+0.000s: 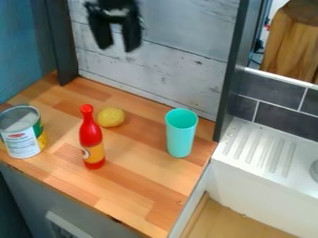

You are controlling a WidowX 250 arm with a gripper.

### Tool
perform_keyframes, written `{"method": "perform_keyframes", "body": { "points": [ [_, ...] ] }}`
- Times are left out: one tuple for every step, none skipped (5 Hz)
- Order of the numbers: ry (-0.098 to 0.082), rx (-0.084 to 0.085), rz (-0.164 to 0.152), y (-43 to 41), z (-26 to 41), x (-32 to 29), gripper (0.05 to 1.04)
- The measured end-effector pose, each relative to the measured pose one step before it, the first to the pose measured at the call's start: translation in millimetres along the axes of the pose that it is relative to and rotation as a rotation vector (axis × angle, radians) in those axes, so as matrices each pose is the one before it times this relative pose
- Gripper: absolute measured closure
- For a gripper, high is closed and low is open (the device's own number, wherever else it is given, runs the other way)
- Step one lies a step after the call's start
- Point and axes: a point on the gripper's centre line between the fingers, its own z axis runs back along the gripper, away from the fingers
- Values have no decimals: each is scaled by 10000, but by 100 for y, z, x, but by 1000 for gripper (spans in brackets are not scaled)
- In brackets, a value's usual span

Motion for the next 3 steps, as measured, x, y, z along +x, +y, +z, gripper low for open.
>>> {"method": "perform_keyframes", "body": {
  "points": [
    [1217,709,-530,-2797,-3816,-2305,82],
    [-61,1034,149,628,542,-1689,82],
    [-29,312,93,599,-867,-146,82]
  ]
}}
